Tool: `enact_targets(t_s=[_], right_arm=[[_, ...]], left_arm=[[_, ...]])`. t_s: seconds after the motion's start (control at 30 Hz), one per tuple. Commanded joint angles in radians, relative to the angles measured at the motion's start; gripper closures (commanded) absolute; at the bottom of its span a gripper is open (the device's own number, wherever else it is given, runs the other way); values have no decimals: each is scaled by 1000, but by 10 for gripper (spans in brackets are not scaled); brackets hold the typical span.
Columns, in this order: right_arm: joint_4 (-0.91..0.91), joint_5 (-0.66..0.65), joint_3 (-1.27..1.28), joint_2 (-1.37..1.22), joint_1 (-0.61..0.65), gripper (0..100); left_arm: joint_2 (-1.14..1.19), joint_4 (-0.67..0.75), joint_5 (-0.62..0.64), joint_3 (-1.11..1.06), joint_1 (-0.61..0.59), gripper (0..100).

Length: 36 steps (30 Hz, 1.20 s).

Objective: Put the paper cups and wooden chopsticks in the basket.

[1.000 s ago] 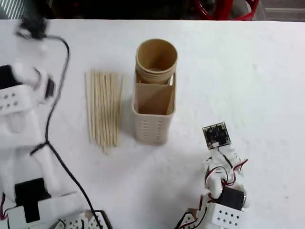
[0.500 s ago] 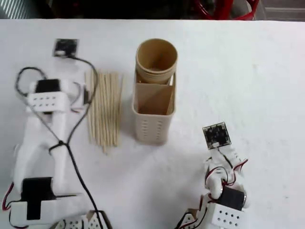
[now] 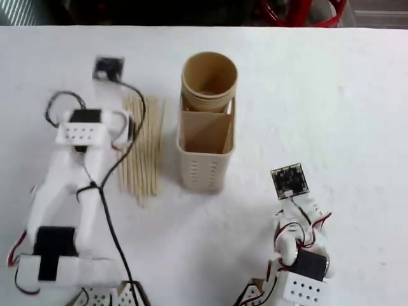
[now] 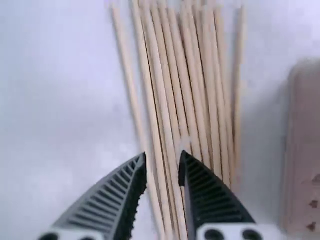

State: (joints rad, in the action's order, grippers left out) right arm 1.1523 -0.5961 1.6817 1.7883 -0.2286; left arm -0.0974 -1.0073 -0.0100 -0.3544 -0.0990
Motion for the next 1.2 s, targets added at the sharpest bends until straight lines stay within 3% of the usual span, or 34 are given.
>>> enact_targets(t_s=[0.0,0.17,0.43,0.67,0.97,1.17], right_arm=[[4,-5,9,5,-4,942],[4,-5,9,5,-4,942],[4,-5,9,5,-4,942],[4,-5,9,5,-4,942],[4,-5,9,5,-4,942],[4,-5,9,5,-4,942]], left_arm=[[-153,-64,17,226,38,872],[-254,-110,0,348,174,870],[-297,-37,-201,351,400,872],[-292,-8,-227,344,441,872],[-302,106,-227,126,435,872],[-305,-18,-227,376,403,872]])
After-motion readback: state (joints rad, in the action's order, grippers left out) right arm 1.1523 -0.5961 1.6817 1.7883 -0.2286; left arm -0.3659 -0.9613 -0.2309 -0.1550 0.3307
